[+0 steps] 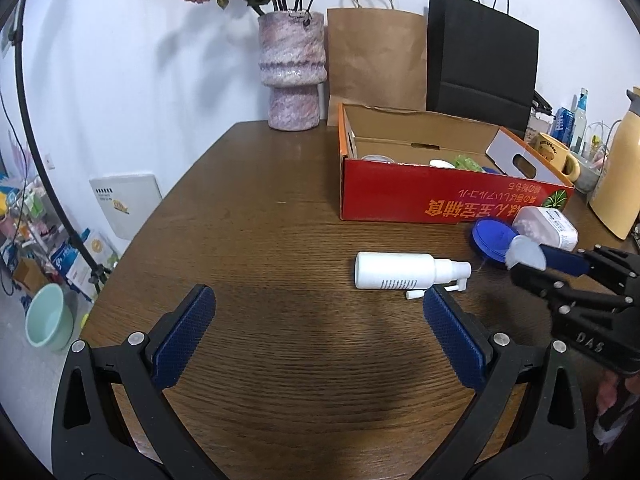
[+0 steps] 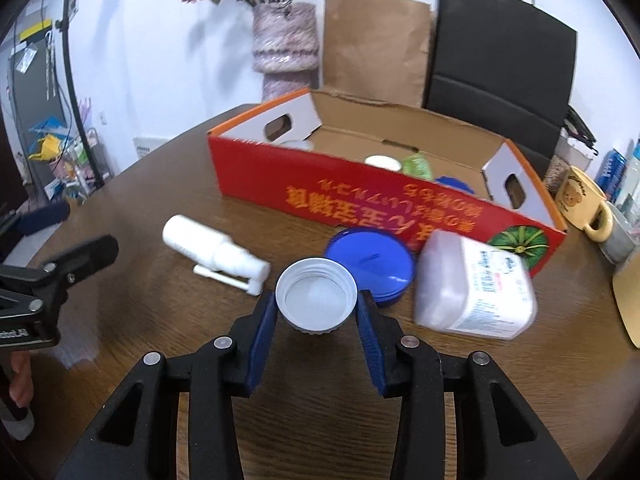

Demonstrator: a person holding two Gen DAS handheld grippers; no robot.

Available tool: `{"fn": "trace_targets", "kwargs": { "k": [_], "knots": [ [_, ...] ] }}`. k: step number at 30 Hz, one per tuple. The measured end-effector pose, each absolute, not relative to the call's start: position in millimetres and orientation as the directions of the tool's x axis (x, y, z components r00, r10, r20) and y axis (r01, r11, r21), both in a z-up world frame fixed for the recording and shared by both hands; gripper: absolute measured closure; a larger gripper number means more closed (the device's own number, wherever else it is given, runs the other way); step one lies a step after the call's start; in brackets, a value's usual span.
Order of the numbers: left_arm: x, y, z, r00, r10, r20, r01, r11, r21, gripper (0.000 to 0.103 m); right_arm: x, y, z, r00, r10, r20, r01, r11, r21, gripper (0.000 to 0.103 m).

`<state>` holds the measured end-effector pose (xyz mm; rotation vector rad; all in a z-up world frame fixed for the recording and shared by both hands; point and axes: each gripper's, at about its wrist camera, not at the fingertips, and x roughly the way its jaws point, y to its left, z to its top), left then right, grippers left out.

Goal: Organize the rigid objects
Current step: 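Lower the right gripper onto the white round screw cap and close on it, then grasp the white spray bottle with the left gripper while the right gripper holds the white cap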

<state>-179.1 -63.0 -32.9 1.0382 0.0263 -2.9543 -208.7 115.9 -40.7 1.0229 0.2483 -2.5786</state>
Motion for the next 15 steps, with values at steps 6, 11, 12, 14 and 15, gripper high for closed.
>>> {"fn": "trace_targets", "kwargs": {
  "k": [6,11,12,14,15],
  "knots": [
    [-186,-57,-35,-0.770,-0.008,-0.638,0.027,-0.999,-0.020,0.000,-213,137,-32,-0.703,-0.250,-0.666,0.346,-0.938,-0.013,0.058],
    [-193,-50,-34,-0.774,-0.022,-0.633,0.039,-0.999,-0.013,0.000,-213,155,-27,-0.719,-0.248,-0.649,0.321,-0.947,0.007,0.058],
    [-194,-47,-34,-0.776,-0.025,-0.631,0.038,-0.999,-0.007,0.000,-214,158,-26,-0.723,-0.246,-0.646,0.315,-0.949,0.008,0.058],
    [-197,-41,-34,-0.779,-0.030,-0.627,0.033,-0.999,0.008,0.000,-214,166,-24,-0.731,-0.239,-0.639,0.303,-0.953,0.009,0.058],
    [-198,-38,-34,-0.780,-0.033,-0.624,0.030,-0.999,0.015,0.000,-215,169,-24,-0.733,-0.237,-0.638,0.300,-0.954,0.010,0.058]
  ]
}}
